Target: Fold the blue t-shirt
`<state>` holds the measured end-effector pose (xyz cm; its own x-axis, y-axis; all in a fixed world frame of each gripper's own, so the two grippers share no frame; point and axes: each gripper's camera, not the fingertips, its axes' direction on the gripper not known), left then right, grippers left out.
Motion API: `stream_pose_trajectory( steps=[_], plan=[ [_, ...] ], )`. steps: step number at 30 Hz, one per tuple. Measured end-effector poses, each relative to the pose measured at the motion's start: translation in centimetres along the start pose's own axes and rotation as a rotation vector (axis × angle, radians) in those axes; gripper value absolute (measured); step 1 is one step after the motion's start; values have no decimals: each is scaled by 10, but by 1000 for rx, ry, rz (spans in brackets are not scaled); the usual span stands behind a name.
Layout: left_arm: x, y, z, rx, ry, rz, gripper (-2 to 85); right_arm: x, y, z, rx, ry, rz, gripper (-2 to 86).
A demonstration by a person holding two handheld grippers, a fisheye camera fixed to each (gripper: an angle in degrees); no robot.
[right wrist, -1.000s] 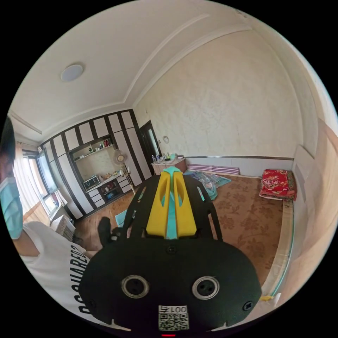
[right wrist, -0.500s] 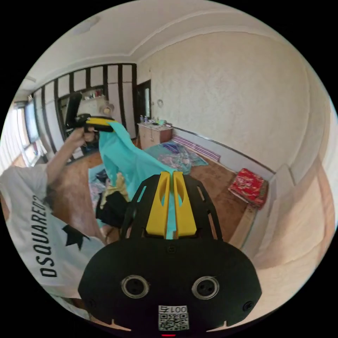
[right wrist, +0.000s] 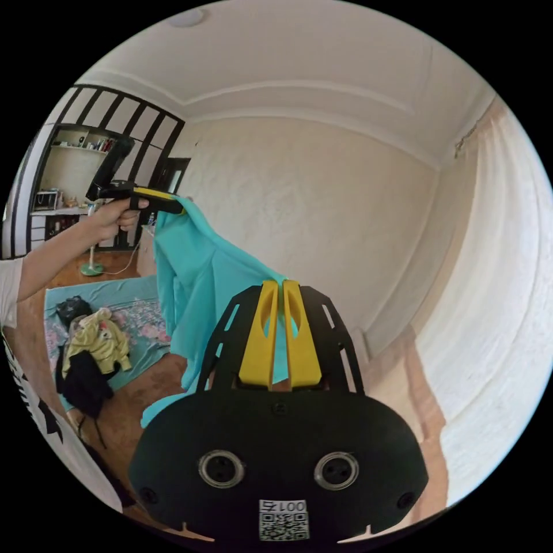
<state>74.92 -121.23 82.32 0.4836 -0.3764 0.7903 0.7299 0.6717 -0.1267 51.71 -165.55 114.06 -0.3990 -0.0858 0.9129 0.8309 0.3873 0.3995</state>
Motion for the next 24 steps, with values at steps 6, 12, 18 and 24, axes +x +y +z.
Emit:
stream_pose_trajectory(
  steps=[6, 12, 18, 24],
  plan=[
    [-51, 12, 25, 26, 33, 24, -10, -58, -3, -8, -16, -28, -95, 8],
    [-114, 131, 110, -228, -11, 57, -10, -171, 73, 86, -191, -446, -16, 8],
    [-179, 338, 245, -704, -99, -87, -7, -343, 219, 256, -484, -693, 80, 13],
    [-250, 541, 338, -1082, -187, -500, -5, -474, 353, 371, -746, -928, 83, 29]
  ],
)
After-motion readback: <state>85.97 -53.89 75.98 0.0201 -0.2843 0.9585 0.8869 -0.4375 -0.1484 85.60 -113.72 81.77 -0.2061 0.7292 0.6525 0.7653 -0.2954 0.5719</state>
